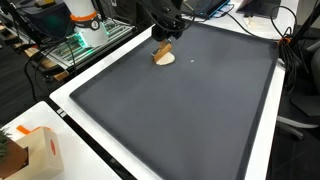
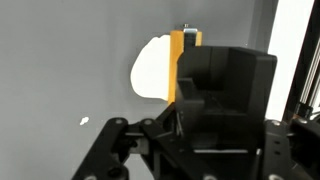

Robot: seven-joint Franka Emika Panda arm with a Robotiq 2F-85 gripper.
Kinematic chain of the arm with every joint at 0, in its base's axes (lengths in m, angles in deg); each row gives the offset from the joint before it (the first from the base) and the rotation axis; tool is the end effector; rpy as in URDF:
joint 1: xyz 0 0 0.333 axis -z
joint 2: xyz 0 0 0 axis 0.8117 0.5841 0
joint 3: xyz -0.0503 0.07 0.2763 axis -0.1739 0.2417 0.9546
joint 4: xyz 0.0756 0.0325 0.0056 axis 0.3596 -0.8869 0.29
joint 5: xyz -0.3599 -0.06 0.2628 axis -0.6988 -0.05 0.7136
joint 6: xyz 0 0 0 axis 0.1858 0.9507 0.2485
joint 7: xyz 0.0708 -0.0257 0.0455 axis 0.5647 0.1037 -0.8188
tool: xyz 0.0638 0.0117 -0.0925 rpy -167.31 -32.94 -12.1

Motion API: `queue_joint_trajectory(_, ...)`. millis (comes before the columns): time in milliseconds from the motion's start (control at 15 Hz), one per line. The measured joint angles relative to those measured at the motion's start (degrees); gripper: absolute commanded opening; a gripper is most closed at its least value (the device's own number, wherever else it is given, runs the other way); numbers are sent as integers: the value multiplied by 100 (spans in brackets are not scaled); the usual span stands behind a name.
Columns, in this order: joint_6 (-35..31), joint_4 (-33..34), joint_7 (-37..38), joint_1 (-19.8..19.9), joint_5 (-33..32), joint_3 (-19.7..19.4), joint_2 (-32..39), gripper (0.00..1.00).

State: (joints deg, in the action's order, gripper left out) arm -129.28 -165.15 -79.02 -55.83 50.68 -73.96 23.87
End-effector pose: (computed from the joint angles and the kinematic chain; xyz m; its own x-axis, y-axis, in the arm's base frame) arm 0.5444 0.0491 0.2323 0.0558 0.9969 0.0559 0.9638 -0.0392 -0.2636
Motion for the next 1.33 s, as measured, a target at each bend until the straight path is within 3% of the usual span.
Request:
queue_joint_trajectory(333,177,8,62,-6,-31,70,161,19)
queue_joint_trajectory(1333,-165,-98,732,8,-28,66,62,19)
